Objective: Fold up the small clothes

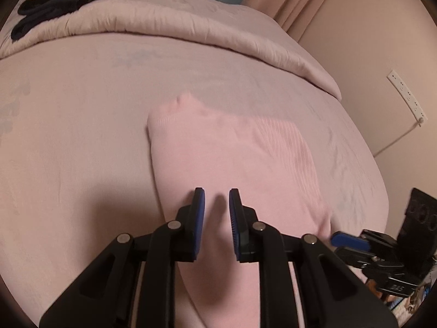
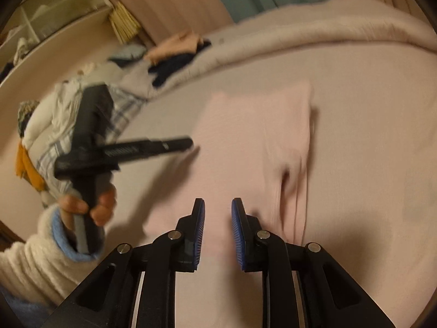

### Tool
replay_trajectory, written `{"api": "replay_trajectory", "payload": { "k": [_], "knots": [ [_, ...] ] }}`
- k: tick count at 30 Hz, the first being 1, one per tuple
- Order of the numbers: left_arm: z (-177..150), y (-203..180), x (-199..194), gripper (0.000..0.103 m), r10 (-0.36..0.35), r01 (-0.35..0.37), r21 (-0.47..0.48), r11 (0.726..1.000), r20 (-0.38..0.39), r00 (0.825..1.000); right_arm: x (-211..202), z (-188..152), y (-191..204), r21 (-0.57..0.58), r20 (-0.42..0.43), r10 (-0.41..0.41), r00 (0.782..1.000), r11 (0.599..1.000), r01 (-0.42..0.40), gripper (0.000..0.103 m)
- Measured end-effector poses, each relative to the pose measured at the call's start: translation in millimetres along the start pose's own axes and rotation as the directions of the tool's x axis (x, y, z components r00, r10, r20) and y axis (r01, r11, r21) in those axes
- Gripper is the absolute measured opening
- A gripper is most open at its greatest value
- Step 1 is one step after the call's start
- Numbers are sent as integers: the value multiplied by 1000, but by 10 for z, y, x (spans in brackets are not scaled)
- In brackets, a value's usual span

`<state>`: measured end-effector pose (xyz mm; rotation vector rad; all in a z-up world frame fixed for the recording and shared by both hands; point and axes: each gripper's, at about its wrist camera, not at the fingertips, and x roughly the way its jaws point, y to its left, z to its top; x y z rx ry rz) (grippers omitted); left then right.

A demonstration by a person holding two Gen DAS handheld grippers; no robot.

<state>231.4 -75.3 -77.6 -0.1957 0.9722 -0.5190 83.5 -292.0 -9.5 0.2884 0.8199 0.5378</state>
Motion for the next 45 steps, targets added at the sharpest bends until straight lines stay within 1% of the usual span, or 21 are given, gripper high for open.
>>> {"api": "replay_trajectory", "payload": {
  "k": [1, 4, 6, 9, 12, 13, 17, 20, 23, 26, 28, 30, 31, 34, 38, 39, 40, 41, 42, 43, 45],
  "knots": [
    [51, 0, 30, 17, 0, 0, -5, 1000, 5, 1000, 11, 86, 13, -9, 21, -19, 1000, 1000, 20, 22],
    [205, 44, 185, 17, 5, -6, -26, 1000, -6, 1000, 46, 228, 0, -15, 58, -39, 998, 999, 40, 22],
    [270, 113, 351, 17, 14, -16, -51, 999, -38, 999, 115, 296, -34, -6, 71, -53, 996, 999, 53, 22],
    [310, 236, 521, 17, -1, -8, -104, 995, -87, 996, 244, 276, -131, 33, 45, -92, 995, 995, 91, 22],
    [354, 313, 538, 17, -43, 31, -153, 988, -80, 996, 391, 209, -296, 91, -23, -107, 994, 990, 109, 22],
    [359, 311, 526, 17, -47, 34, -153, 988, -79, 996, 398, 180, -354, 113, -34, -102, 994, 988, 105, 22],
    [315, 198, 373, 17, -21, 14, -108, 994, -65, 998, 235, 133, -392, 142, -6, -71, 997, 987, 71, 22],
    [183, 104, 156, 22, -41, 39, -64, 997, -42, 998, 65, 79, -306, 110, 25, -43, 999, 993, 40, 22],
    [-41, -29, -6, 22, -75, 74, -15, 997, -34, 997, -47, -27, -239, 68, 30, -36, 999, 997, 34, 22],
    [-283, -107, -80, 22, -94, 95, 17, 995, -45, 995, -37, -148, -189, 40, 2, -58, 998, 998, 58, 22],
    [-500, -162, -90, 22, -80, 83, 57, 995, -61, 995, 8, -240, -171, 32, -30, -65, 997, 997, 66, 22],
    [-667, -204, -93, 22, -58, 63, 89, 994, -62, 996, 56, -351, -171, 25, -77, -101, 992, 994, 103, 22],
    [-759, -222, -106, 23, -58, 64, 93, 994, -70, 996, 83, -365, -169, 21, -87, -111, 990, 993, 113, 22],
    [-941, -205, -104, 23, -97, 102, 59, 993, -93, 991, 54, -435, -158, 22, -97, -111, 989, 993, 114, 22],
    [-1108, -167, -279, 23, -110, 113, 47, 992, -78, 991, -69, -491, -169, 40, -107, -96, 990, 994, 101, 23],
    [-1110, -158, -336, 24, -112, 115, 42, 993, -70, 991, -64, -465, -163, 44, -103, -88, 991, 995, 93, 27],
    [-1116, -152, -390, 31, -113, 115, 38, 993, -59, 992, -86, -454, -166, 53, -97, -71, 993, 996, 77, 30],
    [-1132, -119, -452, 36, -114, 116, 31, 993, -47, 992, -138, -470, -180, 66, -91, -50, 995, 996, 56, 40],
    [-1118, -83, -515, 54, -103, 103, 17, 995, -23, 994, -170, -481, -193, 80, -86, -36, 996, 996, 43, 50],
    [-1104, -55, -552, 71, -91, 91, 8, 996, -7, 996, -199, -489, -215, 98, -75, -32, 997, 994, 39, 53],
    [-1101, 44, -613, 73, -85, 86, -30, 996, 19, 996, -236, -474, -293, 138, -49, -24, 999, 990, 30, 55]
  ]
}}
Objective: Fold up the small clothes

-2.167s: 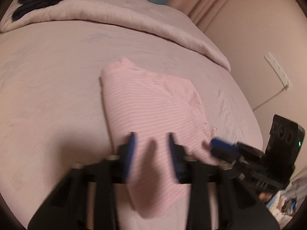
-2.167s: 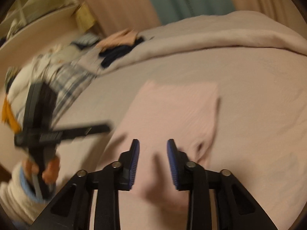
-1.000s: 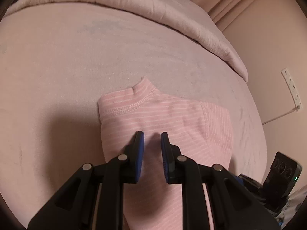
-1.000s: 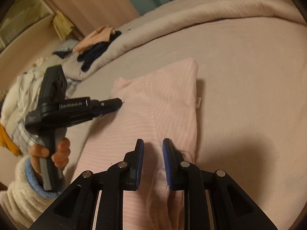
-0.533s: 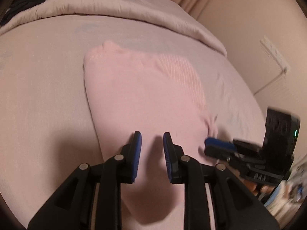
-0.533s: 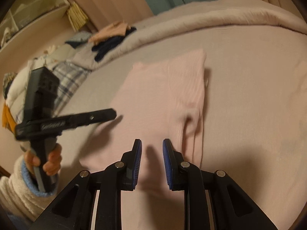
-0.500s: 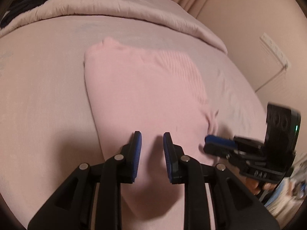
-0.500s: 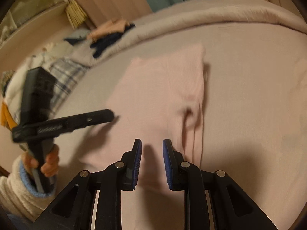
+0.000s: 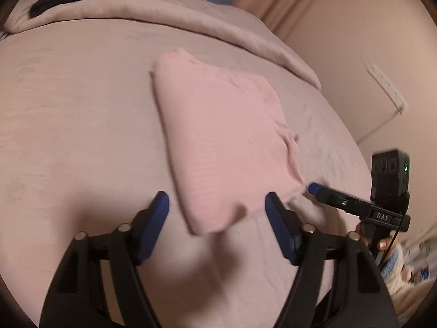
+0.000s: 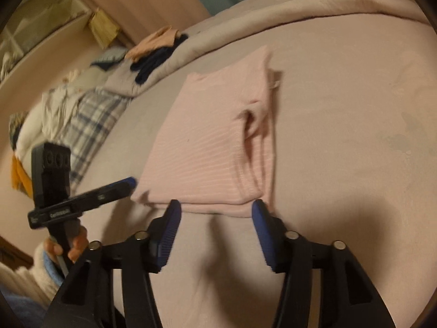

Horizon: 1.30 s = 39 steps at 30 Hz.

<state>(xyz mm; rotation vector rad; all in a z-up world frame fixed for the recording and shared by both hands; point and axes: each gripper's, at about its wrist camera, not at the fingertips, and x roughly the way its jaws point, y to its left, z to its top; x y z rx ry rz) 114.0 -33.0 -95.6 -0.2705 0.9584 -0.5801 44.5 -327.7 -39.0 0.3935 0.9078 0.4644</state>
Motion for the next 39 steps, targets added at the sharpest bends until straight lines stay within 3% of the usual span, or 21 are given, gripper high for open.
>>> {"api": "replay_trajectory", "payload": {
  "k": [5, 7, 15, 23, 39],
  "knots": [
    [54, 231, 57, 73, -41, 37, -130, 991, -23, 999, -38, 55, -351, 213, 56, 53, 997, 975, -64, 70],
    [102, 308, 110, 74, -80, 72, -183, 980, -38, 996, -29, 68, -461, 268, 61, 59, 996, 961, -74, 70],
    [301, 566, 278, 77, -199, 169, -327, 930, -59, 978, 84, 288, -600, 328, 50, 97, 994, 939, -108, 74],
    [460, 566, 399, 77, -268, 232, -321, 918, -71, 961, 324, 460, -607, 311, 2, 135, 991, 942, -129, 74],
    [725, 484, 671, 77, -233, 197, -271, 942, -110, 966, 606, 683, -539, 259, -75, 194, 978, 951, -168, 74]
  ]
}}
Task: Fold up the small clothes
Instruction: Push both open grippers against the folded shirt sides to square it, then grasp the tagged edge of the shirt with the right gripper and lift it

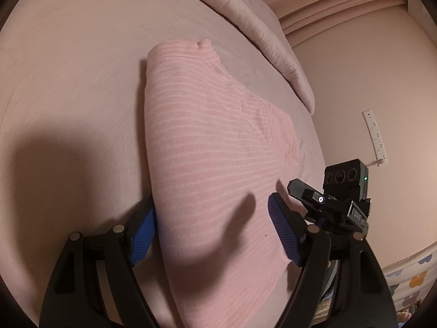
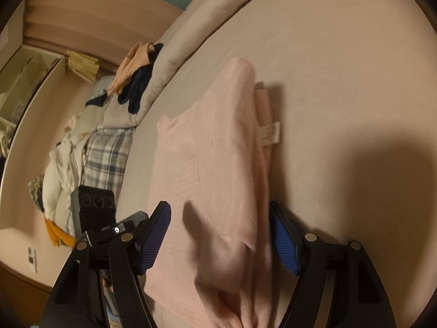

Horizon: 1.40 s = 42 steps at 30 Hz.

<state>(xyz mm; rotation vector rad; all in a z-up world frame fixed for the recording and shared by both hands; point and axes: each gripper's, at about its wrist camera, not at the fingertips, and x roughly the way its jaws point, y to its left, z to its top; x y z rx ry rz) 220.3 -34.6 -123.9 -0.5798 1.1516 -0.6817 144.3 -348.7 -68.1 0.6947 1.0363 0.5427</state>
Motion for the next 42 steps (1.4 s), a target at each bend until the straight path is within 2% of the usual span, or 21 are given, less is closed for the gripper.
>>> {"api": "replay_trajectory", "payload": {
  "k": [11, 14, 18, 24, 29, 35, 39, 42],
  "knots": [
    [60, -4, 24, 79, 48, -48, 48, 998, -6, 999, 77, -5, 68, -42, -12, -28, 1000, 999, 28, 74],
    [75, -67, 43, 77, 88, -88, 70, 994, 3, 996, 68, -46, 95, -52, -1, -50, 999, 997, 50, 65],
    [39, -123, 51, 70, 148, -149, 107, 983, 16, 989, 42, -90, 99, -63, 16, -80, 997, 995, 80, 54],
    [22, -149, 78, 68, 196, -198, 107, 974, 22, 980, 48, -144, 173, -75, 47, -123, 991, 989, 126, 49],
    [17, -163, 87, 63, 232, -234, 103, 967, 30, 972, 52, -176, 259, -100, 72, -152, 986, 982, 159, 40],
    [-19, -185, 49, 50, 253, -257, 89, 962, 54, 966, 59, -241, 424, -170, 124, -185, 975, 964, 205, 32],
    [-64, -236, -20, 41, 265, -274, 106, 956, 90, 960, 41, -288, 547, -212, 163, -203, 965, 948, 235, 30],
    [-86, -300, -36, 38, 276, -288, 123, 950, 106, 955, 20, -308, 639, -237, 186, -206, 961, 939, 248, 30]
  ]
}}
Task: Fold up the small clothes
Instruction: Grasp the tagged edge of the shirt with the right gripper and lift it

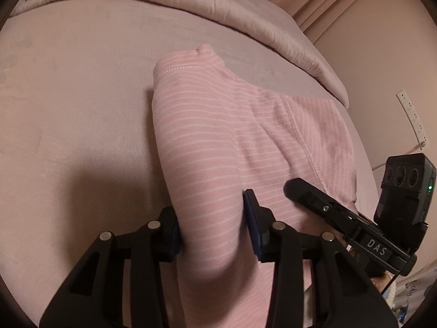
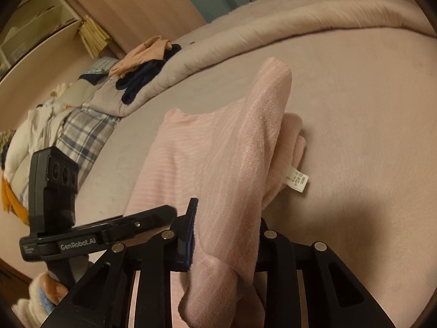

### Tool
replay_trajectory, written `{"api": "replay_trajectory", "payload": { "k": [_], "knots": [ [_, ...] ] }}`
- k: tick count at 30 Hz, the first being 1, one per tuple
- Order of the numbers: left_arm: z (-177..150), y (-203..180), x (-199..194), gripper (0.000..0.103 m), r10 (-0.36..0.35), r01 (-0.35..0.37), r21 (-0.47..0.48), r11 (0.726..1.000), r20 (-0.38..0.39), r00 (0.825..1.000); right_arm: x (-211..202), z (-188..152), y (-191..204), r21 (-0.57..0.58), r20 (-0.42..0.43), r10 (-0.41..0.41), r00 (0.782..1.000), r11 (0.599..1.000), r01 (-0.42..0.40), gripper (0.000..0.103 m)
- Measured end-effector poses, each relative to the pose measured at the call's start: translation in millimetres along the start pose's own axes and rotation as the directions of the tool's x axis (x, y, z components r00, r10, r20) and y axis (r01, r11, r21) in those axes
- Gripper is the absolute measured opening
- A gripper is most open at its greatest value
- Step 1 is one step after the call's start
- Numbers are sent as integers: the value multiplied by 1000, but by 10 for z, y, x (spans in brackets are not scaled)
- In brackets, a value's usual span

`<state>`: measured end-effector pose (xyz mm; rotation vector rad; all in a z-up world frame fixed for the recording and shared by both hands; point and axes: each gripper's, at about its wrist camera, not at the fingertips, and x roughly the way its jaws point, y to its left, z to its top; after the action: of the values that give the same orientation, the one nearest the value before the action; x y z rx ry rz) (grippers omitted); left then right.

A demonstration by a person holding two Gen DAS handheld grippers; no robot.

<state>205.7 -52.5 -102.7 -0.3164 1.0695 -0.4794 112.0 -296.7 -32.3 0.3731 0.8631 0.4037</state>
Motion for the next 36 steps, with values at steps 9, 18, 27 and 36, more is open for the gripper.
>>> {"api": "replay_trajectory", "payload": {
  "k": [9, 18, 27, 36],
  "knots": [
    [-84, -138, -160, 35, 29, -30, 49, 998, 33, 999, -99, -77, 203, -49, 31, -5, 1000, 999, 6, 30],
    [-257, -242, -437, 35, 63, -70, 88, 994, 78, 995, -308, -264, 423, -84, 65, 16, 998, 996, -11, 30],
    [-563, -282, -764, 35, 87, -102, 108, 989, 128, 988, -514, -562, 686, -146, 78, 28, 997, 989, -16, 30],
    [-865, -246, -1238, 35, 103, -122, 88, 989, 198, 975, -685, -704, 998, -222, 101, 66, 993, 974, -43, 30]
  ]
}}
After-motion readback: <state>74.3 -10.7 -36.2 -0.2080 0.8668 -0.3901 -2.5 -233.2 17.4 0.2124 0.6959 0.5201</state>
